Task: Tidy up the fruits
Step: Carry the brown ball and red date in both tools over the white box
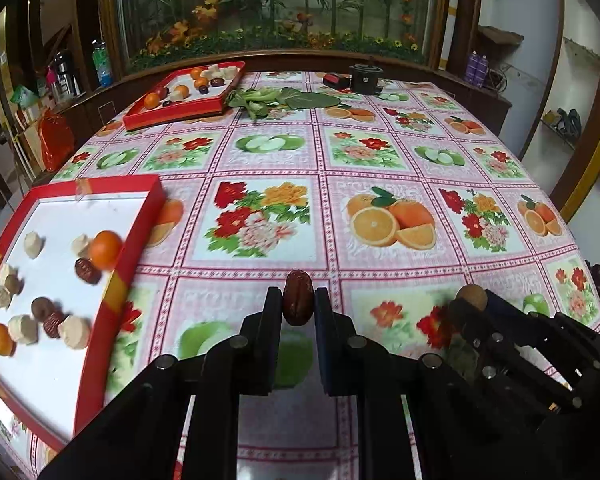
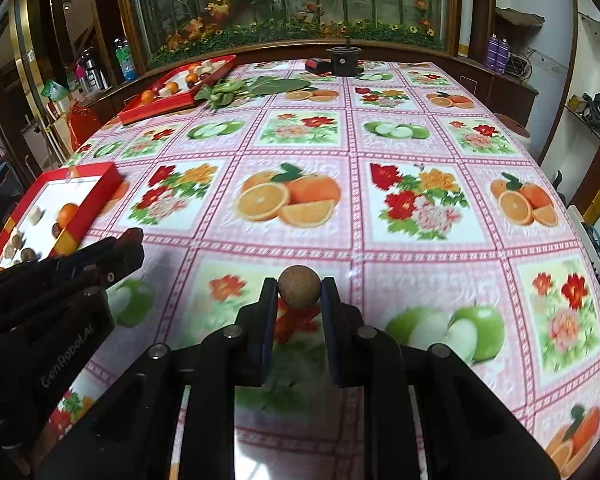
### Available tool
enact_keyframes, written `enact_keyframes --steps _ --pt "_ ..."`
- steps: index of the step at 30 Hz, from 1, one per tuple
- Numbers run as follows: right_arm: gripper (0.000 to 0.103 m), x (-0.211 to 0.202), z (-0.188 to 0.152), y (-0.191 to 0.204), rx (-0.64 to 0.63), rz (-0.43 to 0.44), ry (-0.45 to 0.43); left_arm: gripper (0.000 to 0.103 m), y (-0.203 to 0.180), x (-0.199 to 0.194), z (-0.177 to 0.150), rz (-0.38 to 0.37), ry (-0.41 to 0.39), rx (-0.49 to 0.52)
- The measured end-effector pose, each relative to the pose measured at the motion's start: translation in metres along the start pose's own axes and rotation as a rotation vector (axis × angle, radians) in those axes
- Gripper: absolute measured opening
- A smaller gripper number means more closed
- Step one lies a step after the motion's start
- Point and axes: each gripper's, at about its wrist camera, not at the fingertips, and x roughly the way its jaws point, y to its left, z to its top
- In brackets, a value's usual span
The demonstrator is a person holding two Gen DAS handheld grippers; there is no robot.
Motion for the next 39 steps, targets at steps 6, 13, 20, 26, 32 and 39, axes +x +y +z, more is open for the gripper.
enact_keyframes --steps 6,13,20,26,32,39 --pt "0.023 -0.005 -0.008 0.016 -0.022 0.007 -0.002 0.015 0.008 0.0 -0.01 0.005 0.013 -0.009" --pt "0.023 -0.007 -0.01 0.026 -0.034 0.017 -0.004 0.015 0.017 -0.008 -0.013 0.017 0.0 -0.022" --pt "0.024 -0.009 -0.012 0.04 -0.055 0.032 -0.005 0.015 0.025 -0.017 -0.017 0.022 -0.012 -0.025" --pt "0.024 -0.014 -0.014 0.045 -0.062 0.039 -0.008 0.015 0.029 -0.021 -0.02 0.023 -0.012 -0.026" --pt "0.024 -0.017 -0.014 0.05 -0.071 0.05 -0.014 0.014 0.038 -0.025 -0.023 0.031 -0.01 -0.036" --pt "0.024 -0.018 -0.013 0.058 -0.089 0.066 -0.018 0.014 0.055 -0.033 -0.024 0.053 -0.017 -0.072"
